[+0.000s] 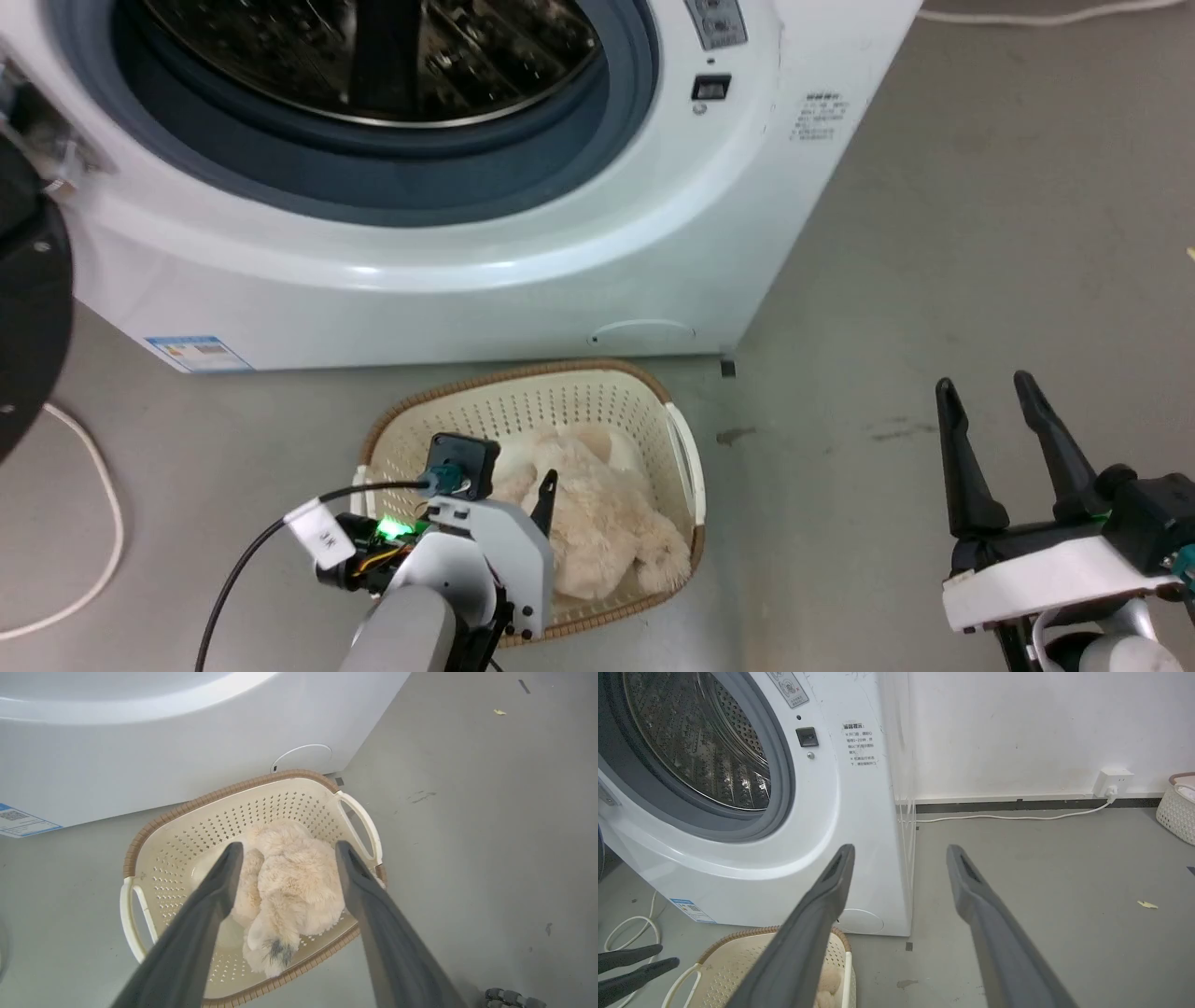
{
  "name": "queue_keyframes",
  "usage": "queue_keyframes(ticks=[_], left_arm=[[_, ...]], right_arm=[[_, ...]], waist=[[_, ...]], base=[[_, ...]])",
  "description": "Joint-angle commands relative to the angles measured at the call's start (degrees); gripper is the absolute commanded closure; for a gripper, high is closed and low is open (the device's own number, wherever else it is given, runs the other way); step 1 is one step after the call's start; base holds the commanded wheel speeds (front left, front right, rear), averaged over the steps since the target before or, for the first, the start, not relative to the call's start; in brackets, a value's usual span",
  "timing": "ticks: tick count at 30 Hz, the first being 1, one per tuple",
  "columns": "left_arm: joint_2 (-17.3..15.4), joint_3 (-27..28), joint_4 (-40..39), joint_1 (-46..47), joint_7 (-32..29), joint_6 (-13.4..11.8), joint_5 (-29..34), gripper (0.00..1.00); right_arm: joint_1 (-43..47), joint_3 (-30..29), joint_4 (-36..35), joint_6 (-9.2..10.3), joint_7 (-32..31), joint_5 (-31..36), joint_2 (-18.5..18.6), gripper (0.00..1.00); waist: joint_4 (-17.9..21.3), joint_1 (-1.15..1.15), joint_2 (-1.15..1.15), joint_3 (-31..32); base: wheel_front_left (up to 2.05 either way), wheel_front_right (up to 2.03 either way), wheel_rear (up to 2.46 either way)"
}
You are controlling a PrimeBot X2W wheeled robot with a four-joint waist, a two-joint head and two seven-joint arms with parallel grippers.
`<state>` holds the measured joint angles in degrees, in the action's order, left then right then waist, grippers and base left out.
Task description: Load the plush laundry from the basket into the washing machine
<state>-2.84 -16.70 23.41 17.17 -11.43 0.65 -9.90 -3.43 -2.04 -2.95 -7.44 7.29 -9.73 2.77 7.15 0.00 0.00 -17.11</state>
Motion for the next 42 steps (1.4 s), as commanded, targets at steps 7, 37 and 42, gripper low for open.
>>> queue_keyframes(ticks=[7,37,42], left_arm=[[-0.2,-2.8,5.2,4.4,-3.8,-0.5,-1.4,0.00],[-7.3,-17.6,19.2,18.6,-25.7,-10.0,0.8,0.00],[-8.9,-19.3,19.2,20.5,-25.5,-11.1,0.5,0.50]], right_arm=[[-2.3,0.4,-0.9,-0.03,1.3,-1.6,0.1,0.00],[-5.1,-0.6,-3.5,-0.04,5.2,-9.1,0.1,0.00],[-5.5,-0.7,-3.7,-0.04,5.8,-10.4,0.1,0.00]], waist=[[1.7,0.00,0.00,-4.6],[7.2,0.00,0.00,-20.5],[7.8,0.00,0.00,-22.9]], base=[[0.00,0.00,0.00],[0.00,0.00,0.00],[0.00,0.00,0.00]])
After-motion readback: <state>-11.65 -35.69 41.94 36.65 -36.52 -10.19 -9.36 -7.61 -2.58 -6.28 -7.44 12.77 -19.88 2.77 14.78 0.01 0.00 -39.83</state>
